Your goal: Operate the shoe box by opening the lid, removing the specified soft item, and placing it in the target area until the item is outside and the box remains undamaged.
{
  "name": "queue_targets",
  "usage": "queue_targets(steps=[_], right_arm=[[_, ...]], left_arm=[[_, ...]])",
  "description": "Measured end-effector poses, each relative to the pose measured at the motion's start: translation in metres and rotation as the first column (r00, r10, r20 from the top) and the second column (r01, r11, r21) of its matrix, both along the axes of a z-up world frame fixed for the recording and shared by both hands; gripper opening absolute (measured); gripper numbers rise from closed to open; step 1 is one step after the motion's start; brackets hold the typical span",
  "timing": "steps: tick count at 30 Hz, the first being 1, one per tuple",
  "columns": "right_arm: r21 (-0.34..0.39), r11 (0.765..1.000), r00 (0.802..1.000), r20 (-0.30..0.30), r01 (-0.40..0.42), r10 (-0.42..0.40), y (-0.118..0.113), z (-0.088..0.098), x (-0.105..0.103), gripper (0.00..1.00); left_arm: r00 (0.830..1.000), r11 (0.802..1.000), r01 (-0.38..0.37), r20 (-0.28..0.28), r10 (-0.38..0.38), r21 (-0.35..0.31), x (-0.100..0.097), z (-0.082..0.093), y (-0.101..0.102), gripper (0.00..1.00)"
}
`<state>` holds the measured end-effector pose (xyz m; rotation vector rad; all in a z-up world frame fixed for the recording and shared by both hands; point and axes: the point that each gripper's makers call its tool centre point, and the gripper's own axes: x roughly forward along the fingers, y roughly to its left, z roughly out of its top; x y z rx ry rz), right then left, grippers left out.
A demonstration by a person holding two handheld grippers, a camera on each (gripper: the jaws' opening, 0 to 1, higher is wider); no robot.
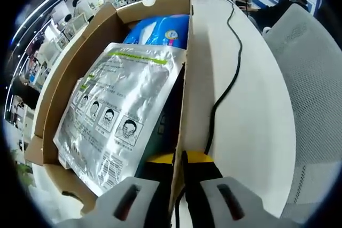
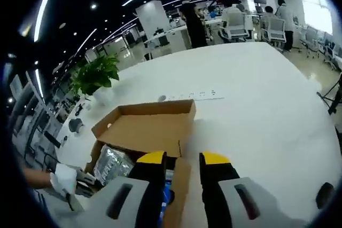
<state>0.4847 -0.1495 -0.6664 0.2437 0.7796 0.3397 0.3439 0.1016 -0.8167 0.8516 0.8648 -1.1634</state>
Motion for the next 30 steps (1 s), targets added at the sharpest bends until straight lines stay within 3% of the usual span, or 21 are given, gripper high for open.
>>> queue_targets(steps=[1, 7, 13, 19, 23, 27, 30], right_arm=[[0.03, 0.999, 1.0, 0.002, 0.011, -0.011, -0.002, 0.004, -0.002, 0.22], [0.037, 0.998, 0.999, 0.03, -0.042, 0.041, -0.008, 0.016, -0.016, 0.25], [0.163, 0.98, 0.994, 0.032, -0.111, 0.107, 0.014, 0.026, -0.031, 0.28], [0.206, 0.97, 0.991, -0.002, -0.128, 0.131, 0.024, 0.023, -0.044, 0.35], [0.212, 0.965, 0.988, 0.012, -0.152, 0.153, 0.029, 0.025, -0.048, 0.4], [0.253, 0.953, 0.986, 0.018, -0.164, 0.165, 0.04, 0.026, -0.05, 0.52], [0.278, 0.944, 0.983, -0.006, -0.177, 0.186, 0.051, 0.023, -0.056, 0.52]], left_arm=[[1.0, 1.0, 0.001, 0.0, -0.001, 0.0, 0.0, 0.0, 0.0, 0.04], [1.0, 1.0, -0.001, 0.0, 0.001, 0.0, 0.0, 0.001, 0.0, 0.04], [1.0, 1.0, 0.005, -0.003, -0.005, -0.002, -0.001, 0.001, 0.0, 0.04], [1.0, 1.0, 0.006, -0.001, -0.006, -0.003, -0.001, 0.001, 0.0, 0.04], [1.0, 1.0, 0.007, 0.001, -0.007, -0.005, -0.002, 0.001, 0.001, 0.04], [1.0, 1.0, 0.005, 0.005, -0.005, -0.004, -0.002, 0.001, 0.001, 0.04], [1.0, 1.0, 0.007, 0.008, -0.007, -0.004, -0.002, 0.001, 0.001, 0.04]])
